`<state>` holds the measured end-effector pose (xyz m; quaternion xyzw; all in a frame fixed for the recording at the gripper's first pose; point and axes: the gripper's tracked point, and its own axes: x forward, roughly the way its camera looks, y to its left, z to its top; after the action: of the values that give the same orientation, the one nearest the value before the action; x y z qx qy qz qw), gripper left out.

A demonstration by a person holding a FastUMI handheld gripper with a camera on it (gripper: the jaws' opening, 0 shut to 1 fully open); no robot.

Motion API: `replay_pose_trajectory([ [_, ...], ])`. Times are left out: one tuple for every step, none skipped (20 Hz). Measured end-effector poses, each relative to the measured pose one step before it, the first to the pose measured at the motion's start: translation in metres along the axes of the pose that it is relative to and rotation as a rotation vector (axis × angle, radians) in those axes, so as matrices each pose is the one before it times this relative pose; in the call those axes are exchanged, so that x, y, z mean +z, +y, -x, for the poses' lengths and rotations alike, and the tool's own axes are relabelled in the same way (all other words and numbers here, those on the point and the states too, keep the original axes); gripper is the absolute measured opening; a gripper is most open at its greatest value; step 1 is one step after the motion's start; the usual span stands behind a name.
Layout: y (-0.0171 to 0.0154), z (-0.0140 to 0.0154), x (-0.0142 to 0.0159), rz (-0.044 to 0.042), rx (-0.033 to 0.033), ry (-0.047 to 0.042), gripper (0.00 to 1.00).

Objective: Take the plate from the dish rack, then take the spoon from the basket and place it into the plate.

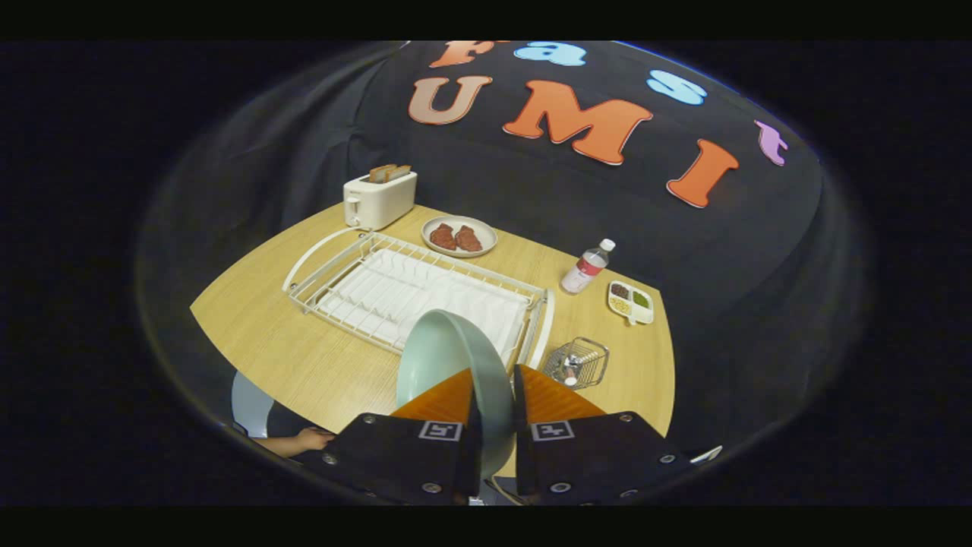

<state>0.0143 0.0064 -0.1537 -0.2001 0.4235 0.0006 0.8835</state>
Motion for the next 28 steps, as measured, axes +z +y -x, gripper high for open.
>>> replay_pose_trajectory([
  [0.00495, 0.00157, -0.00777, -0.00405, 0.01376, -0.00053, 0.19],
  [0.00452, -0.00012, -0.00890, -0.00305, 0.01569, 0.00293, 0.19],
  [0.00450, -0.00081, -0.00875, -0.00755, 0.01507, 0.00259, 0.19],
  [0.00419, -0.00237, -0.00849, -0.00693, 0.01602, 0.00696, 0.19],
  [0.00337, -0.00142, -0.00845, -0.01121, 0.01584, 0.00686, 0.19],
  [0.00284, -0.00298, -0.00849, -0.01021, 0.01599, 0.01019, 0.19],
  [0.00363, -0.00689, -0.00898, -0.01151, 0.01695, 0.01002, 0.19],
  [0.00063, -0.00591, -0.00771, -0.01083, 0.01638, 0.00922, 0.19],
  [0.00079, -0.00507, -0.00705, -0.01307, 0.01721, -0.00014, 0.19],
  [-0.00116, -0.00620, -0.00797, -0.02086, 0.01270, 0.00405, 0.19],
  [-0.00107, -0.00650, -0.01092, -0.02547, 0.01424, 0.00882, 0.19],
  [-0.00130, -0.00599, -0.00962, -0.02548, 0.01520, 0.01193, 0.19],
  [-0.00395, -0.00271, -0.00614, -0.03071, 0.01048, 0.00714, 0.19],
  [-0.00095, -0.00167, -0.00271, -0.03240, 0.02473, -0.00139, 0.19],
  [-0.00457, -0.00236, -0.00305, -0.01017, -0.00144, 0.00082, 0.19],
  [-0.00576, -0.00374, -0.00283, -0.01127, -0.00598, -0.00463, 0.19],
  [-0.00245, -0.00272, -0.00128, -0.01960, 0.00603, -0.00104, 0.19],
  [-0.00212, -0.00226, -0.00194, -0.02652, 0.00345, 0.00209, 0.19],
  [-0.00167, -0.00407, -0.00201, -0.01869, 0.00571, 0.00301, 0.20],
  [-0.00147, -0.00380, -0.00250, -0.01024, 0.00050, 0.00199, 0.20],
  [-0.00358, -0.00520, -0.00449, 0.00454, -0.01125, 0.00872, 0.21],
  [-0.00265, -0.00500, -0.00403, 0.00443, -0.00950, 0.00275, 0.23],
  [0.00057, -0.00415, -0.00163, -0.00649, 0.00679, 0.00365, 0.25],
  [0.00312, -0.00337, -0.00014, -0.02254, 0.01791, -0.00145, 0.27],
  [0.00189, -0.00475, 0.00084, -0.02109, 0.01270, -0.00278, 0.29],
  [-0.00102, -0.00549, -0.00080, -0.00633, -0.00080, -0.00138, 0.29],
  [-0.00137, -0.00425, -0.00126, -0.00263, 0.00028, -0.00039, 0.29],
  [-0.00212, -0.00396, -0.00235, -0.00145, -0.01163, 0.00242, 0.29],
])
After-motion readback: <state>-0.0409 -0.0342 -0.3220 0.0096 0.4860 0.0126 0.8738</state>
